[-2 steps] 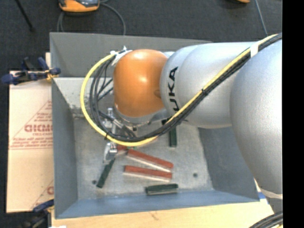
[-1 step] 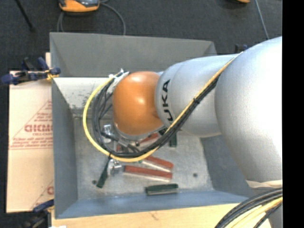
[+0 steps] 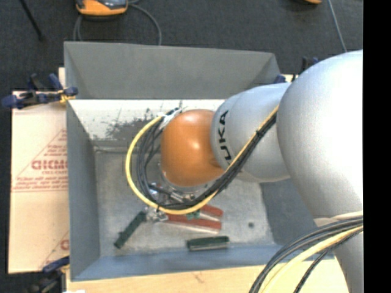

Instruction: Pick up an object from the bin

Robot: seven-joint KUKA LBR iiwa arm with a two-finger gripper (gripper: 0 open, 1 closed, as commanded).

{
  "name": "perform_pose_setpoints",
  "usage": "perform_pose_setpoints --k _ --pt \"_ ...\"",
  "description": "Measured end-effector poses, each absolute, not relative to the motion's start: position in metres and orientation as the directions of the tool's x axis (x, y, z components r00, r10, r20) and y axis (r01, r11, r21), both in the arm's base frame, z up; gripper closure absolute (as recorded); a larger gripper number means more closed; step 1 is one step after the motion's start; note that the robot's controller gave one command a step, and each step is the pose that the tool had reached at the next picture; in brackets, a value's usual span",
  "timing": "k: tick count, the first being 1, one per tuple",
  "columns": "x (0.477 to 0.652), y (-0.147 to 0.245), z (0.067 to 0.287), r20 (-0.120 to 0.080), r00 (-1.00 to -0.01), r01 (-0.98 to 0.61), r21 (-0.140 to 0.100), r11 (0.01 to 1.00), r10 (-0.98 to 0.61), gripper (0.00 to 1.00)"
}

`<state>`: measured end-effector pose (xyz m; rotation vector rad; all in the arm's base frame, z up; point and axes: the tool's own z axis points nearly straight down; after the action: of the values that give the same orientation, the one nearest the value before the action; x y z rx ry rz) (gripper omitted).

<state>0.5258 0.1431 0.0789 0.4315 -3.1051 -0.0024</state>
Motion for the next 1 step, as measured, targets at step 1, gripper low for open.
perform_pose_setpoints --k 1 --pt "0.5318 0.1432 0.0777 -0.027 -0.963 -0.268 0.003 0.963 -0.268 0.0"
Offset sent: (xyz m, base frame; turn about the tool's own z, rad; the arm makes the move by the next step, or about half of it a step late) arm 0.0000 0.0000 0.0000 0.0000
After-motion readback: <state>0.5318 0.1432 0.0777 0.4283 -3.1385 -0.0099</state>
